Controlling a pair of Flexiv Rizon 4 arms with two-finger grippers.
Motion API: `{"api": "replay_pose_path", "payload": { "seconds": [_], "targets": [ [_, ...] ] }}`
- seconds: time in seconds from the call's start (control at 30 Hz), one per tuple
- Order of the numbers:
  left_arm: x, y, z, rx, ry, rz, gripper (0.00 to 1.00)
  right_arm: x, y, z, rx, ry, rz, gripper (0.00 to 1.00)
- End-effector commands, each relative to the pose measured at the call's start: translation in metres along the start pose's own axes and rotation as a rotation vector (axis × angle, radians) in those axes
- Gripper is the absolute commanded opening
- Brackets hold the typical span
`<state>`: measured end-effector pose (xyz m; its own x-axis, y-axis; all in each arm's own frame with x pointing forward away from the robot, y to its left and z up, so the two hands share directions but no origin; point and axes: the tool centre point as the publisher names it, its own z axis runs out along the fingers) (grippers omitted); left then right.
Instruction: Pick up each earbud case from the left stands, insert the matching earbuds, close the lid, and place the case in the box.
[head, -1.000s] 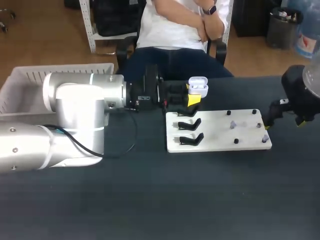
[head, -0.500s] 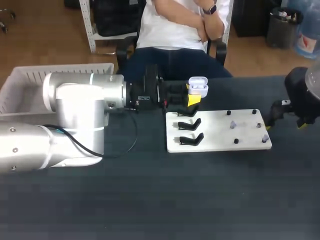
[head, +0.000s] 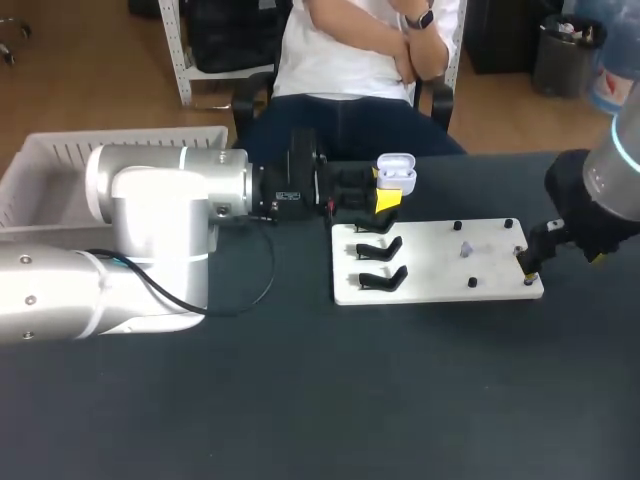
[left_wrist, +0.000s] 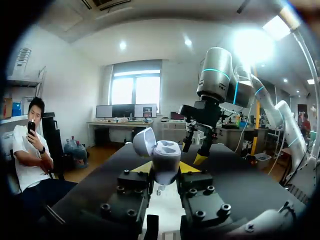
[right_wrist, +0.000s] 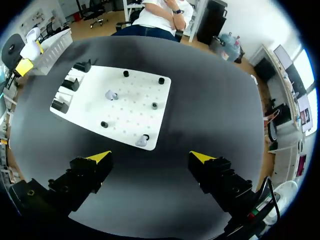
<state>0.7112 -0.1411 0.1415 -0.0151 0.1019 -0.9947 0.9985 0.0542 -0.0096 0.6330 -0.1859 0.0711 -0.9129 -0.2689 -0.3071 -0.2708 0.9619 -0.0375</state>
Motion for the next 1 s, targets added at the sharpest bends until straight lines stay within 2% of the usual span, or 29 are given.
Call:
{"api": "replay_pose_path", "payload": {
  "seconds": [0.03, 0.23, 0.73, 1.0],
  "targets": [
    [0.001, 0.000, 0.000, -0.004, -0.004, 0.002, 0.00, 0.002, 0.009, 0.002, 0.042, 0.017, -0.022, 1.00],
    [0.001, 0.000, 0.000, -0.004, -0.004, 0.002, 0.00, 0.007, 0.016, 0.009, 0.098, 0.050, -0.086, 1.00],
    [0.001, 0.000, 0.000, -0.004, -0.004, 0.002, 0.00, 0.009, 0.020, 0.030, 0.124, 0.130, -0.165, 1.00],
    [0.001, 0.000, 0.000, -0.004, -0.004, 0.002, 0.00, 0.000, 0.020, 0.041, 0.145, 0.139, -0.178, 0.98]
  ]
}}
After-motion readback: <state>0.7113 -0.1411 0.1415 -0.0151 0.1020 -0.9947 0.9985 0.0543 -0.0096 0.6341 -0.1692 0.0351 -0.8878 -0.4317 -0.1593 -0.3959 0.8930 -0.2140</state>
